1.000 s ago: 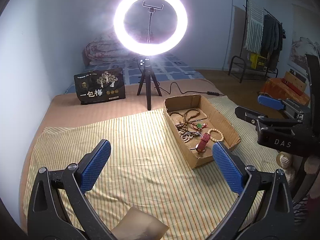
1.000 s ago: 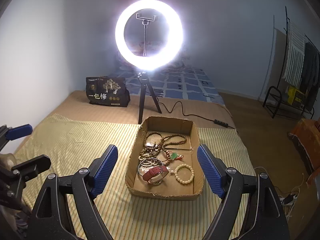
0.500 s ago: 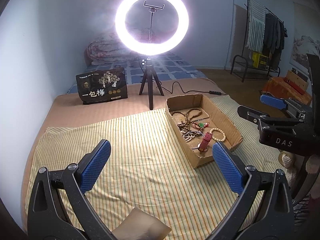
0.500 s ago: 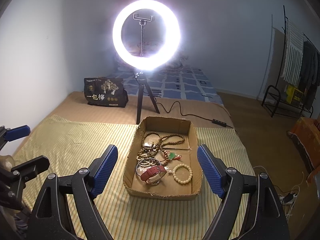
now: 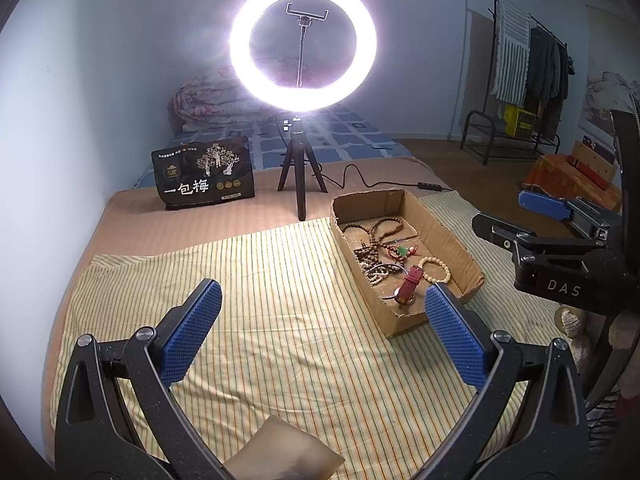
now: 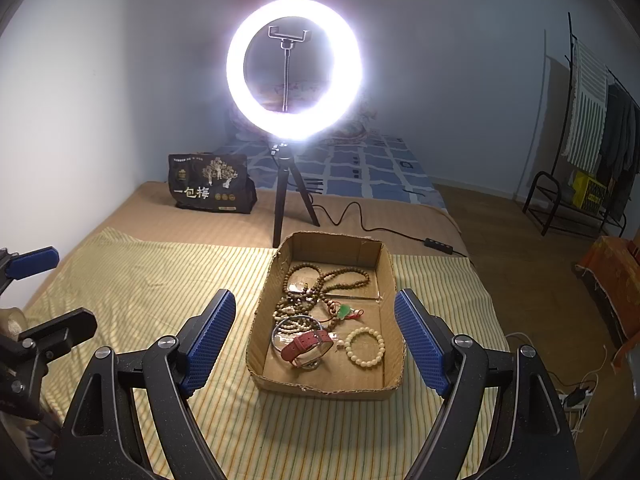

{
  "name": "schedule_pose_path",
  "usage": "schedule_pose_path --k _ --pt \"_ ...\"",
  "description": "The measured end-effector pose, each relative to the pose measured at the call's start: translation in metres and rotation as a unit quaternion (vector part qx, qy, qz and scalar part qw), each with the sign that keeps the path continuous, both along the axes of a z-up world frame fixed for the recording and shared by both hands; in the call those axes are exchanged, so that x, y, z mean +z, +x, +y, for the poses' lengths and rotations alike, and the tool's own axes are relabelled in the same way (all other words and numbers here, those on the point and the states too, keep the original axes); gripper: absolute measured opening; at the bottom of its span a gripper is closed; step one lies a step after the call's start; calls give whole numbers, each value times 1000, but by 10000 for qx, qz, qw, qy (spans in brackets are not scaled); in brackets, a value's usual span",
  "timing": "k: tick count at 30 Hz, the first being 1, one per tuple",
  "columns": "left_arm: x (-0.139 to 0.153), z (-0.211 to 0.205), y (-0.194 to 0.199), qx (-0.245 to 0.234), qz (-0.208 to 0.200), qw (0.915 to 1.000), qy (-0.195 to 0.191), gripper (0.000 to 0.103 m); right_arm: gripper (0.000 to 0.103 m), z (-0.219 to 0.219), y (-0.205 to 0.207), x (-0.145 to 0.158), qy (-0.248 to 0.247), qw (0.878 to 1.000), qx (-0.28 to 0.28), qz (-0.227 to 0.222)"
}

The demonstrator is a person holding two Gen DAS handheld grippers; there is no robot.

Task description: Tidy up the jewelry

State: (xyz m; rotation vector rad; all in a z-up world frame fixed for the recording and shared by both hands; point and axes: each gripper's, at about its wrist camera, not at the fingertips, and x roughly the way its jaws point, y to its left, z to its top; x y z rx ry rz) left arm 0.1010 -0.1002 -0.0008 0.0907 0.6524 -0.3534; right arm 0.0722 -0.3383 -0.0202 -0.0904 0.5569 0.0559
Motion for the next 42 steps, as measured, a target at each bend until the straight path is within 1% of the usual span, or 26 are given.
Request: schedule_pose_path --k 11,33,39,42 --pt "2 0 0 -5 34 10000 -56 103 82 -1 0 0 -11 10000 7 8" --pt "2 -1 -1 35 9 10000 -35 103 82 -1 -1 -1 -15 10000 23 13" --pt "1 0 -3 18 -21 10000 -36 103 82 -1 -1 -1 -18 10000 24 15" --pt "2 0 -3 133 -152 9998 23 103 82 -1 0 -1 -18 10000 29 15"
